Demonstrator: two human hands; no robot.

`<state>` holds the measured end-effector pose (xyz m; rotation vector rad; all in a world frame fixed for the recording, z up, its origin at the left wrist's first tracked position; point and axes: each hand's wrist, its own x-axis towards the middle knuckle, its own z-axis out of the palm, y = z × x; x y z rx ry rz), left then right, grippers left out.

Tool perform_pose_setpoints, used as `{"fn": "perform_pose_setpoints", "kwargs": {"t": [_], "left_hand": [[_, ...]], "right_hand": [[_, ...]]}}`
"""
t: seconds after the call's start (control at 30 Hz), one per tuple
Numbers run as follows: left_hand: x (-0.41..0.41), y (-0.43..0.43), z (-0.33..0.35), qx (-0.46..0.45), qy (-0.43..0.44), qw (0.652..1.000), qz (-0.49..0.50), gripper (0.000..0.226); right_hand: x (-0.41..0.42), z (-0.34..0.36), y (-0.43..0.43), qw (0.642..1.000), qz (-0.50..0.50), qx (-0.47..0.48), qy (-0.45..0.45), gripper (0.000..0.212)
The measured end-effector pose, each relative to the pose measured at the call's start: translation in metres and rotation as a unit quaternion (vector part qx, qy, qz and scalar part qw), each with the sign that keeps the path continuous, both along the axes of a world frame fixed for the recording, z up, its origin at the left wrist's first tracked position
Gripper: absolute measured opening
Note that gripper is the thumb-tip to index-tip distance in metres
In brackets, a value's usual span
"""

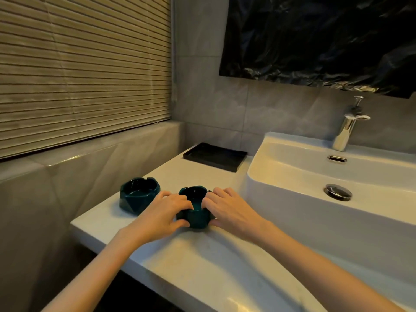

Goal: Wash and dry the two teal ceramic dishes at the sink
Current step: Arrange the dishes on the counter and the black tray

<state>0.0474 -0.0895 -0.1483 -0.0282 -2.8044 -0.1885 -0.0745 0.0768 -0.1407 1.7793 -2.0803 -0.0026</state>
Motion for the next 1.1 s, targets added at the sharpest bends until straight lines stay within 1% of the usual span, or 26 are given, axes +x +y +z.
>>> {"fn": "perform_pose_setpoints", "kwargs": {"t": [0.13,0.23,0.27,0.33,0.4,0.47,0.53,0.63,0.7,0.77,0.87,0.93,1.03,1.1], "left_hand": [[0.000,-0.003,-0.013,0.024,0.013,1.000,0.003,0.032],[-0.002,-0.005,-0.017,0.064,0.017,0.998,0.000,0.047],[-0.003,-0.006,-0.019,0.075,0.016,0.997,-0.004,0.047],[-0.004,-0.006,-0.022,0.099,0.018,0.995,-0.003,0.038],[-0.004,-0.004,-0.025,0.116,0.031,0.993,-0.001,0.035],[-0.001,0.000,-0.026,0.143,0.044,0.989,-0.003,0.040],[0.003,0.007,-0.026,0.176,0.044,0.983,0.018,0.051],[0.009,0.014,-0.024,0.208,0.059,0.974,0.065,0.057],[0.013,0.017,-0.019,0.265,0.091,0.954,0.106,0.056],[0.018,0.021,-0.007,0.328,0.100,0.927,0.154,0.054],[0.026,0.030,0.011,0.390,0.056,0.895,0.210,0.050],[0.029,0.036,0.023,0.434,0.028,0.867,0.241,0.046],[0.035,0.048,0.039,0.496,0.004,0.818,0.292,0.038],[0.042,0.054,0.046,0.506,-0.023,0.793,0.339,0.035]], "right_hand": [[-0.002,-0.002,-0.002,1.000,0.006,0.013,-0.001,0.025],[-0.006,-0.003,-0.003,1.000,0.010,0.009,-0.011,0.024],[-0.007,-0.004,-0.004,1.000,0.011,0.006,-0.014,0.025],[-0.012,-0.008,-0.005,1.000,0.014,0.002,-0.027,0.026],[-0.016,-0.012,-0.004,0.999,0.019,0.001,-0.041,0.027],[-0.018,-0.014,-0.003,0.997,0.027,0.001,-0.071,0.026],[-0.018,-0.011,-0.001,0.991,0.037,0.004,-0.127,0.026],[-0.019,-0.007,0.005,0.980,0.038,0.011,-0.197,0.035],[-0.020,-0.001,0.011,0.972,0.031,0.016,-0.234,0.041],[-0.021,0.010,0.020,0.959,0.018,0.017,-0.281,0.042],[-0.019,0.029,0.031,0.942,0.002,0.013,-0.336,0.040],[-0.015,0.042,0.039,0.926,-0.016,0.013,-0.376,0.037],[-0.007,0.062,0.050,0.891,-0.060,0.015,-0.449,0.032],[-0.002,0.073,0.056,0.857,-0.085,0.000,-0.508,0.028]]}}
